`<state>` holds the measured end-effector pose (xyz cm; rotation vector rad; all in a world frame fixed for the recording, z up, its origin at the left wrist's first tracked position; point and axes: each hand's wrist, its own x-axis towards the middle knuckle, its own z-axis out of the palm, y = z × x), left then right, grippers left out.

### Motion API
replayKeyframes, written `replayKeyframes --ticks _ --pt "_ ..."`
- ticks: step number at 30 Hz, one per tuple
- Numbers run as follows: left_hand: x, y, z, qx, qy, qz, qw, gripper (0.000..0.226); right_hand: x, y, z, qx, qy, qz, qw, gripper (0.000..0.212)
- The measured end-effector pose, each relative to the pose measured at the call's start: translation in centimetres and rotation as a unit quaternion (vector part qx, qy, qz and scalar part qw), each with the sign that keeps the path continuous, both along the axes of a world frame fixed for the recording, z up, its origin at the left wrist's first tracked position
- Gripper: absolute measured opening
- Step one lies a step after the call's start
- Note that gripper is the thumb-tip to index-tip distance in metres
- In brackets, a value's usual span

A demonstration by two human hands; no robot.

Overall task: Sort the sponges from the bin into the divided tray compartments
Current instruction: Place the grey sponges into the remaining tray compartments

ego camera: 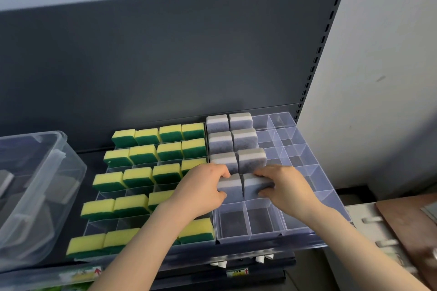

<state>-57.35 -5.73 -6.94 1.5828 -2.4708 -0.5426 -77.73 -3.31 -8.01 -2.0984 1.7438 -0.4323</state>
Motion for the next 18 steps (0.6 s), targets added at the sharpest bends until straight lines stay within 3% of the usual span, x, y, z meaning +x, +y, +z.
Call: replayKeyframes --ticks 18 --pt "-0.39 0.79 0.13 0.001 -0.015 0.019 1.0 0.053 -0.48 0.12 0.33 0.024 0.015 0.033 0.999 0.036"
